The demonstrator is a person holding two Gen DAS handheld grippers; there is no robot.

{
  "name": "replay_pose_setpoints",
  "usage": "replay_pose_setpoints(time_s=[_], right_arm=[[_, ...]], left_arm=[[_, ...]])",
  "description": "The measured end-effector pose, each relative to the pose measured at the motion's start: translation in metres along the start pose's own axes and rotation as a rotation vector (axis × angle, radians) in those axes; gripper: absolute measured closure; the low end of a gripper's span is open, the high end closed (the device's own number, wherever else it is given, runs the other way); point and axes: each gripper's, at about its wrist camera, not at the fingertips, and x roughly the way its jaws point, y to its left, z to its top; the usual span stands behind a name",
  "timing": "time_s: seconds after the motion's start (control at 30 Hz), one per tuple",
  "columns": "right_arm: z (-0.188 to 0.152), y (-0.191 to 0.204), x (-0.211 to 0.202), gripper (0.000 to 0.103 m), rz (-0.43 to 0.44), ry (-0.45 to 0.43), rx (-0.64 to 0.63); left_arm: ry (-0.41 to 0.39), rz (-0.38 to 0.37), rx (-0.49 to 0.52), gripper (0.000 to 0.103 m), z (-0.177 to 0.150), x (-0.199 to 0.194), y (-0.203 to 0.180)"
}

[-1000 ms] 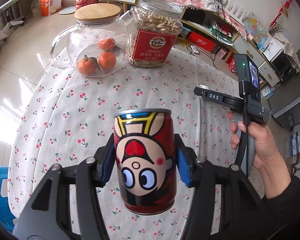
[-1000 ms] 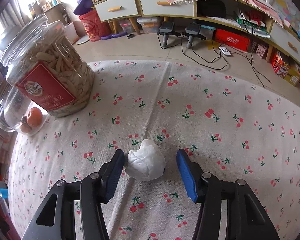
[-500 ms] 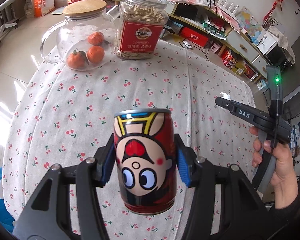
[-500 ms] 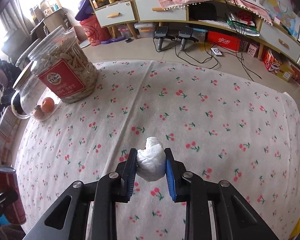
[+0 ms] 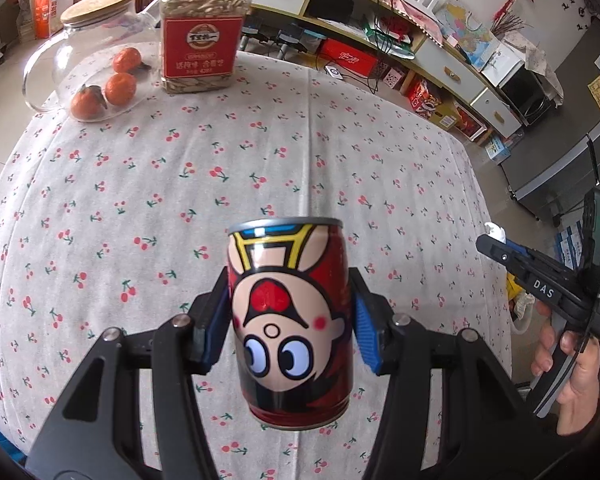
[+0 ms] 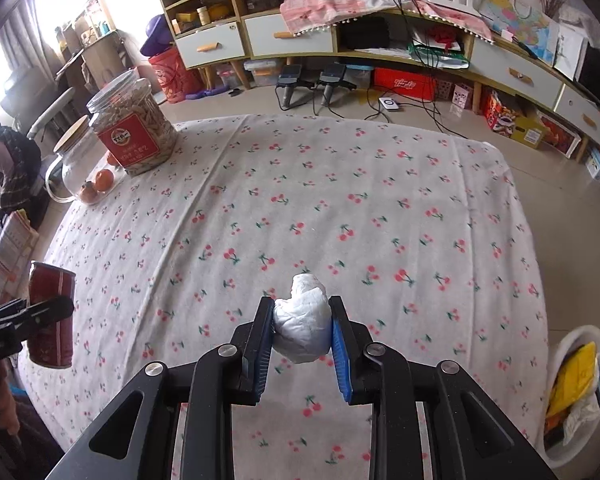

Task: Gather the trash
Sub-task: 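Carry the red can and tissue ball with both grippers over the bucket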

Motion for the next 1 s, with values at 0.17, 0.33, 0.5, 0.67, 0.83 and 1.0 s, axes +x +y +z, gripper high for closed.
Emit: replay_pose_setpoints(time_s=[0.17,0.33,0.5,0.67,0.83,1.0], right_arm=[[-0.024,-0.034,-0.024,0.076,-0.011,-0.010,0.056],[-0.047,-0.063,-0.042,0.076,-0.019,-0.009,0.114],[-0.072,-0.100,-0.054,0.076,0.021,0.016,0.221],[-0.083,-0.151,-0.087,0.076,-0.008,-0.040,0.283],[-0.106,-0.225,-0.115,0.076,-0.085,-0.076,0.401],[-0.136,-0.292,-0.125,0.076,-0.142,-0.069,0.528]], left_arm=[[0.007,-0.004,0.052,0.048,-0.006,0.007,-0.022],[0.038,-0.018,0.100,0.048,-0.012,0.019,-0.046],[0.051,-0.031,0.158,0.048,-0.019,0.027,-0.072],[0.065,-0.057,0.209,0.048,-0.029,0.033,-0.101],[0.106,-0.108,0.242,0.048,-0.032,0.052,-0.145],[0.133,-0.153,0.306,0.048,-0.037,0.069,-0.199]])
